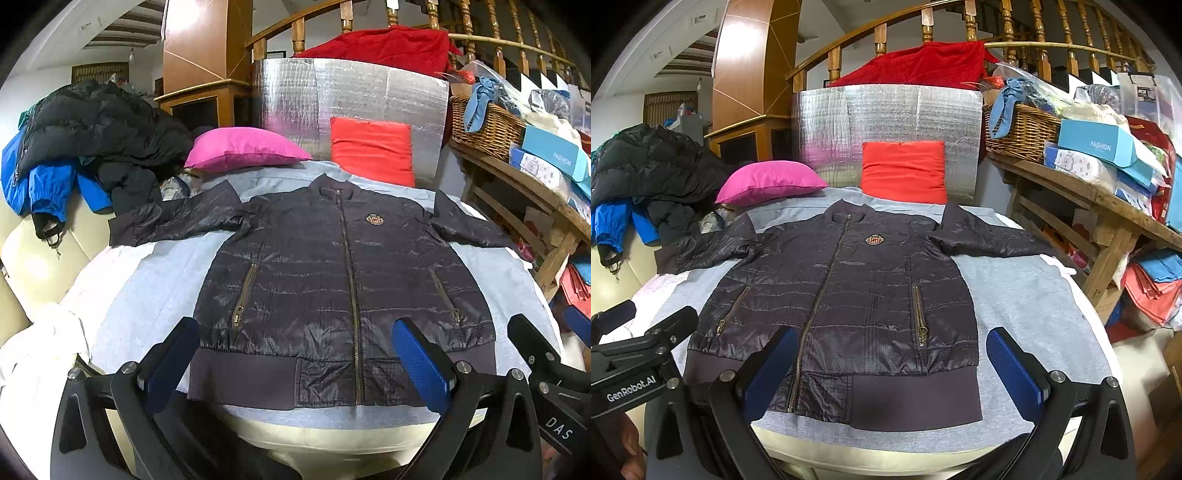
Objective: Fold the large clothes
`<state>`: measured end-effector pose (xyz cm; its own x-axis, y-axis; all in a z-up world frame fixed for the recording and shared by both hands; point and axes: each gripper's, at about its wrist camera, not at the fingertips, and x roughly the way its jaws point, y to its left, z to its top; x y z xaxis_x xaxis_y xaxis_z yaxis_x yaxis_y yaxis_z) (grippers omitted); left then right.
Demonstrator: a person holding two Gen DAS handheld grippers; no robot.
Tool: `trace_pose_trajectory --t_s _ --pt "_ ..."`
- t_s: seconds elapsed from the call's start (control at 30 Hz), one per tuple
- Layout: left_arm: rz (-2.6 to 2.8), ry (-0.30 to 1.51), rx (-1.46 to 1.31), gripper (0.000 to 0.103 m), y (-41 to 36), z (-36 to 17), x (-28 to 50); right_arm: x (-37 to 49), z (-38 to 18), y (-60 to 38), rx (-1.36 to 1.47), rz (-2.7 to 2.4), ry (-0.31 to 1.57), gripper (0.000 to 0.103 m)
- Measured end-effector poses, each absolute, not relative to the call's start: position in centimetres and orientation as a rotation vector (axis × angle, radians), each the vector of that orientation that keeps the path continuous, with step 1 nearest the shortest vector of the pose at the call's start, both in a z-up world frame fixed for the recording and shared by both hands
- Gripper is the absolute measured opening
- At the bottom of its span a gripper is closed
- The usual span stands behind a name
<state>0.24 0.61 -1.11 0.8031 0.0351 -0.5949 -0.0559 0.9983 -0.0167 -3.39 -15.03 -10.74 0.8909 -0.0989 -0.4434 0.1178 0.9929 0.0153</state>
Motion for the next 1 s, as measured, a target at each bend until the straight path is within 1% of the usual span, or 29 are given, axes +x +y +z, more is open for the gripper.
trace_pose_trajectory --t_s 1.0 --pt "0.07 0.649 -0.008 0.103 0.35 -1.76 0.3 -3.18 -10.96 -14.99 0.036 -0.128 0.461 0.103"
